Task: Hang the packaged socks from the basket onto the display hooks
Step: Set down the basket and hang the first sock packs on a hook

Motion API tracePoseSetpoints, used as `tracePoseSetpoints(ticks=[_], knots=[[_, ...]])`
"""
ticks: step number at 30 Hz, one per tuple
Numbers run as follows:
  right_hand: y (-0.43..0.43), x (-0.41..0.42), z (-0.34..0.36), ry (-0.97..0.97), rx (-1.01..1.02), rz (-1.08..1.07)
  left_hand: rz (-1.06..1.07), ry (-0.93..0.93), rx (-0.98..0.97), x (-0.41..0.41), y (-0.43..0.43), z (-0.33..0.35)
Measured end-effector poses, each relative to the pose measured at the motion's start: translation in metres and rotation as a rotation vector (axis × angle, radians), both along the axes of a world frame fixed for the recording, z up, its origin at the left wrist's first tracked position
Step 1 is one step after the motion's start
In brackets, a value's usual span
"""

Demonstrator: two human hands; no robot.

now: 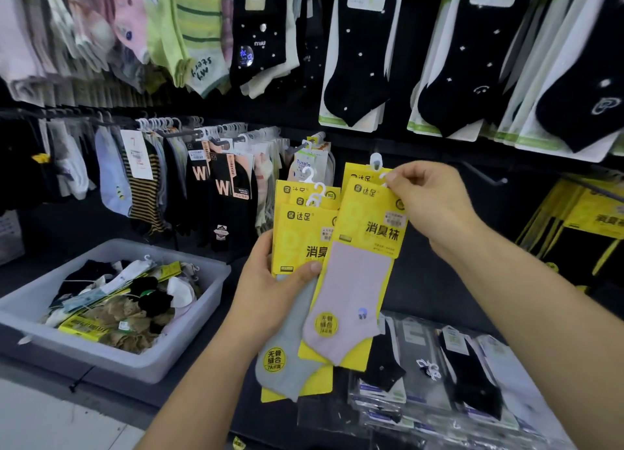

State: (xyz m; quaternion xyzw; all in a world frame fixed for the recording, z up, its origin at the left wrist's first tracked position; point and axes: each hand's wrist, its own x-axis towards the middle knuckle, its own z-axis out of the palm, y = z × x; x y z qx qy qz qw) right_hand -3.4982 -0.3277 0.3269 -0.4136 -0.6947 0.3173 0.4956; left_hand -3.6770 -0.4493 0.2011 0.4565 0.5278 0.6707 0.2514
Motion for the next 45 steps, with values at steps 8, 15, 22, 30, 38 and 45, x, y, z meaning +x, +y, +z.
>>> tracePoseSetpoints(ticks=[8, 15, 22, 30, 38, 45], knots=[[0.013, -0.008, 0.015, -0.109, 0.202, -0.102, 0.095, 0.062, -0.007, -0.015, -0.004, 0.003], [0.01, -0.011, 0.009, -0.287, 0.346, -0.177, 0.07, -0.011, -0.009, -0.012, -0.007, 0.007], [-0.017, -0.007, -0.01, -0.153, 0.37, -0.134, 0.029, -0.053, 0.004, -0.002, -0.009, 0.012], [-0.041, -0.025, -0.047, -0.224, -0.03, 0.109, -0.008, -0.083, 0.069, 0.012, -0.004, 0.013], [-0.032, -0.01, -0.054, 0.163, -0.393, 0.306, -0.108, -0.355, 0.056, 0.013, -0.004, 0.011], [-0.024, -0.002, -0.053, 0.213, -0.328, 0.312, -0.07, -0.21, 0.031, 0.009, 0.003, 0.002]])
